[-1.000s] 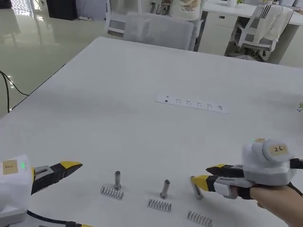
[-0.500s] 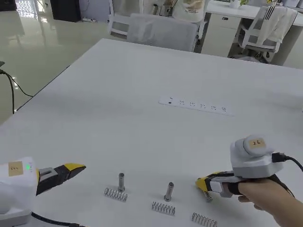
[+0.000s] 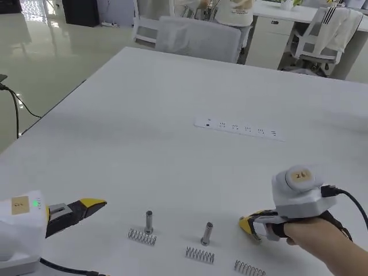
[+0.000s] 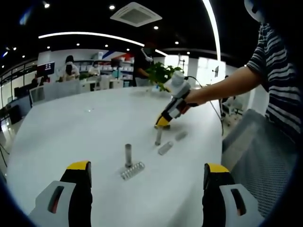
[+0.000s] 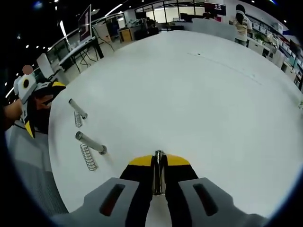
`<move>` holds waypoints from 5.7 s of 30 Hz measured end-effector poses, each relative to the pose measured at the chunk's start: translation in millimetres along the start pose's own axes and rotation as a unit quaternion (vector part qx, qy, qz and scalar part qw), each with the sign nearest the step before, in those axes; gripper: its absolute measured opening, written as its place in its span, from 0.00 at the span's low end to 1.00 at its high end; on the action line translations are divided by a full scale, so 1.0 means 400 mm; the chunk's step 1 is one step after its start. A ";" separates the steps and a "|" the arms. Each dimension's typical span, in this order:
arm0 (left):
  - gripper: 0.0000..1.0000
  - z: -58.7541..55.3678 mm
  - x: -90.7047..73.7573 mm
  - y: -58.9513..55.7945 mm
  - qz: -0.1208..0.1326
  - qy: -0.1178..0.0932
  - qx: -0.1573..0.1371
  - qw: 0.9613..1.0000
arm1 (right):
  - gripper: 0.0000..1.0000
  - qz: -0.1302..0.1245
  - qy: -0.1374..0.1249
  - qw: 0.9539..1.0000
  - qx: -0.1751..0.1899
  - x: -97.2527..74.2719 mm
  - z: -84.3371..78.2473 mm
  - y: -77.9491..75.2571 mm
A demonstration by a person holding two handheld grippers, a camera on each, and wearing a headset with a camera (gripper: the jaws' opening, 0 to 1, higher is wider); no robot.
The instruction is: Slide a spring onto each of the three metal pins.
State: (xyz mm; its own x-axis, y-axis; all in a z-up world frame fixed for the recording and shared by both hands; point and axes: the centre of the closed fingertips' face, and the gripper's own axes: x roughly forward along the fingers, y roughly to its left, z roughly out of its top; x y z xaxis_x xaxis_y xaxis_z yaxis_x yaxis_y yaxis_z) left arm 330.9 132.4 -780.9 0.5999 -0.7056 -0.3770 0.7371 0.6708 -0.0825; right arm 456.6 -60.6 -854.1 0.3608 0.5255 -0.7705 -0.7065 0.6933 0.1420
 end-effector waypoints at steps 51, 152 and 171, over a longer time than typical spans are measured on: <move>0.95 0.011 -0.005 -0.004 0.007 -0.008 -0.004 1.000 | 0.05 -0.003 -0.098 0.994 -0.051 -0.099 0.028 0.036; 0.97 -0.001 -0.024 -0.007 0.010 -0.002 -0.020 1.000 | 0.15 0.062 0.019 0.952 -0.300 -0.140 -0.159 0.159; 0.97 -0.016 -0.036 -0.004 0.017 0.000 -0.026 1.000 | 0.11 0.071 0.058 0.940 -0.329 -0.110 -0.183 0.154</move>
State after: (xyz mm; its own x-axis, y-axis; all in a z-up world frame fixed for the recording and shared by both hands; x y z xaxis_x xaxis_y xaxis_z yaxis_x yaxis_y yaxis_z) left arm 319.1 143.0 -781.2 0.6241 -0.6826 -0.3802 0.6994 0.7050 -0.1175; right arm 352.7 -77.1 -856.8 0.1920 0.5069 -0.8403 -0.9800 0.1449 -0.1365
